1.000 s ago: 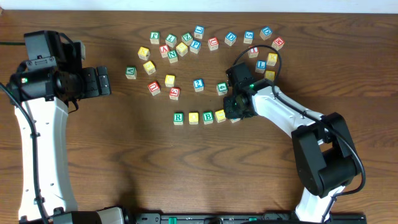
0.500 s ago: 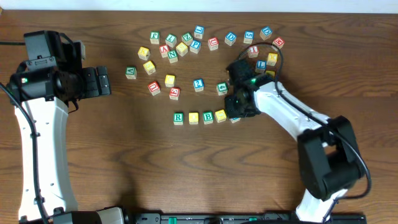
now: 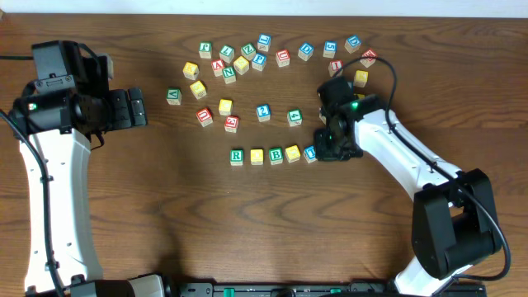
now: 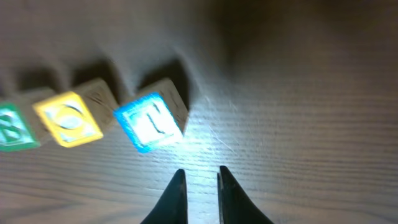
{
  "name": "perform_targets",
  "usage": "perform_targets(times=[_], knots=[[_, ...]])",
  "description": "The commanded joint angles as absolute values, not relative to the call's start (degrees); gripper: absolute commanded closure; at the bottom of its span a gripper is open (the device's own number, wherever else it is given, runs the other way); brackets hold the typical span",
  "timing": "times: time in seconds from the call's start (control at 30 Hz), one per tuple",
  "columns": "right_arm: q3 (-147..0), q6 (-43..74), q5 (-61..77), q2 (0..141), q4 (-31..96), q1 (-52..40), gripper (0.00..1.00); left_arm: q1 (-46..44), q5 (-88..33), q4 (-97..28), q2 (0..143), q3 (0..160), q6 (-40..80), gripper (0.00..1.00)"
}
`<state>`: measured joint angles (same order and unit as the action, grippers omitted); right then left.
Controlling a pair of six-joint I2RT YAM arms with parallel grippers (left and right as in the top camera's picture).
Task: Spell out ROBOT
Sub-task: 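Carry the blue T block and set it right of the yellow block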
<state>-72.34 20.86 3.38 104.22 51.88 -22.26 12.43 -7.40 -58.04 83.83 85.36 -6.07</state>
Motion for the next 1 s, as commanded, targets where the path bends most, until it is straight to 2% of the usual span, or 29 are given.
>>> perform_targets(times=[0.0, 0.1, 0.4, 0.97], knots=[[-69.21, 21.17, 2.72, 104.42, 50.13, -22.5, 0.93, 12.58, -7.51, -58.0, 83.59, 86.74, -6.61, 0.02], [-67.26, 20.93, 2.74, 104.44, 48.31, -22.59, 0.97, 12.58, -7.51, -58.02, 83.59, 86.74, -6.61, 0.02], [-62.08, 20.75, 3.6, 104.6, 38.3, -24.03, 0.94, 12.58, -7.51, -58.0, 83.59, 86.74, -6.61, 0.02], [-62.04, 19.42, 5.19, 104.6, 33.36, -26.2, 0.92, 12.58, -7.51, -58.0, 83.59, 86.74, -6.61, 0.02]])
